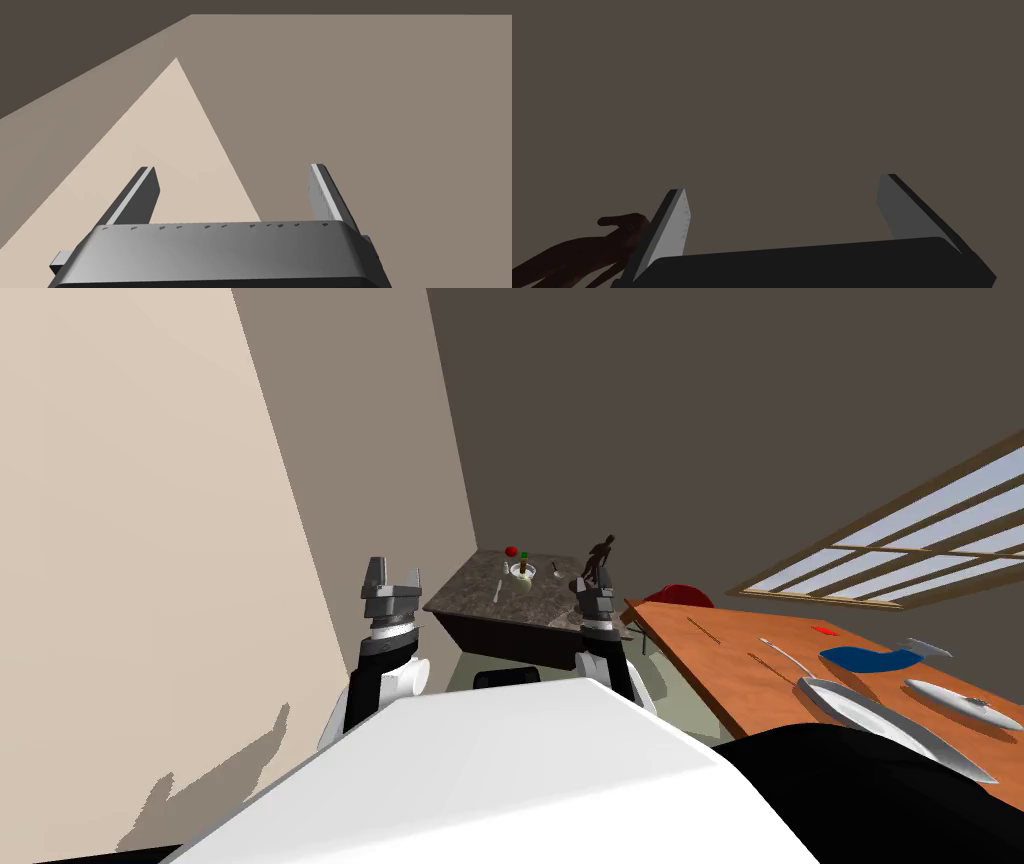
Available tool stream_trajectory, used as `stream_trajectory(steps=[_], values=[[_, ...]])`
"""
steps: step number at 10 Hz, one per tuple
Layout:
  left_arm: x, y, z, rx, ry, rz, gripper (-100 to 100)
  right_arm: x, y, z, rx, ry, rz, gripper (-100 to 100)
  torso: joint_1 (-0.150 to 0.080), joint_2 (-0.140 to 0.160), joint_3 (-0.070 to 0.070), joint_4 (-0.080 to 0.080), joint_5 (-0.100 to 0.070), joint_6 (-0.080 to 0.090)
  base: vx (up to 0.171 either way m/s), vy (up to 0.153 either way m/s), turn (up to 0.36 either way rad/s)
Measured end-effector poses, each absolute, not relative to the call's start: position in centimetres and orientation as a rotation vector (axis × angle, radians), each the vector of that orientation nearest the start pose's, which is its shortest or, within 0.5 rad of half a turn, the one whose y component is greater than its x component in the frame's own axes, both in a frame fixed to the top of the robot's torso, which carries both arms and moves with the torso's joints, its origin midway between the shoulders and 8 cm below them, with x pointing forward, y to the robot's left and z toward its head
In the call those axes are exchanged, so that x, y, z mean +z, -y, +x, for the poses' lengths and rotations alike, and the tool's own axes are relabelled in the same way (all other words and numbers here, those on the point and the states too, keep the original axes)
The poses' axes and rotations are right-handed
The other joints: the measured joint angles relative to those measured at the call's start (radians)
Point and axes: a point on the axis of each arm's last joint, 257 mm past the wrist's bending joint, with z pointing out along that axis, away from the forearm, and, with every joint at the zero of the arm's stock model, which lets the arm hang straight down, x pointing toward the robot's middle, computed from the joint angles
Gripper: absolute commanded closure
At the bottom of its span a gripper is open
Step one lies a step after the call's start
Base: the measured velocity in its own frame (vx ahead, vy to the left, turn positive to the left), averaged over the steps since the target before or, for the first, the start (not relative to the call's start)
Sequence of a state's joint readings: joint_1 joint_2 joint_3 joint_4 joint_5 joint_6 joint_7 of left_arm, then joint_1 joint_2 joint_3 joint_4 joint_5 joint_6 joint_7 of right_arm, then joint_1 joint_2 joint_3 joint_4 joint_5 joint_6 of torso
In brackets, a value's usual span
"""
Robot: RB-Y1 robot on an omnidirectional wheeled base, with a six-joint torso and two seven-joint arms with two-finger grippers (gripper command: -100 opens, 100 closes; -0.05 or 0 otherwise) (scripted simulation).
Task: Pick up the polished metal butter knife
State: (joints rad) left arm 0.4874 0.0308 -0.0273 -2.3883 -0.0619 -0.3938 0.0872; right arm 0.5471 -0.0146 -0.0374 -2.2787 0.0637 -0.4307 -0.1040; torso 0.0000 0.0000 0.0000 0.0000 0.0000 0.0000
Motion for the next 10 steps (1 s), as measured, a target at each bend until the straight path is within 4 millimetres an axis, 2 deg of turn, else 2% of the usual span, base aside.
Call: stream_trajectory(steps=[3,5,8,10], values=[[2.8,-27.2,36.3,-1.345,-0.726,-0.674,-100,-0.5,29.2,35.0,1.274,-0.706,0.739,0,0.001,0.003,0.002,0.001,0.0,0.001,-0.041,0.007,-0.179],[1.7,-27.8,37.2,-1.329,-0.765,-0.703,-100,-0.5,29.2,35.0,1.274,-0.706,0.74,0,0.0,0.002,0.001,0.0,0.0,0.0,-0.026,-0.007,-0.227],[-1.5,-30.3,40.1,-1.276,-0.851,-0.784,-100,-0.5,29.2,35.0,1.274,-0.706,0.74,0,0.0,0.002,0.001,0.0,0.0,0.0,-0.034,-0.012,-0.2],[-3.7,-33.0,41.4,-1.223,-0.904,-0.846,-100,-0.5,29.2,35.0,1.274,-0.706,0.739,0,0.0,0.002,0.001,0.0,0.0,0.001,-0.034,-0.014,-0.257]])
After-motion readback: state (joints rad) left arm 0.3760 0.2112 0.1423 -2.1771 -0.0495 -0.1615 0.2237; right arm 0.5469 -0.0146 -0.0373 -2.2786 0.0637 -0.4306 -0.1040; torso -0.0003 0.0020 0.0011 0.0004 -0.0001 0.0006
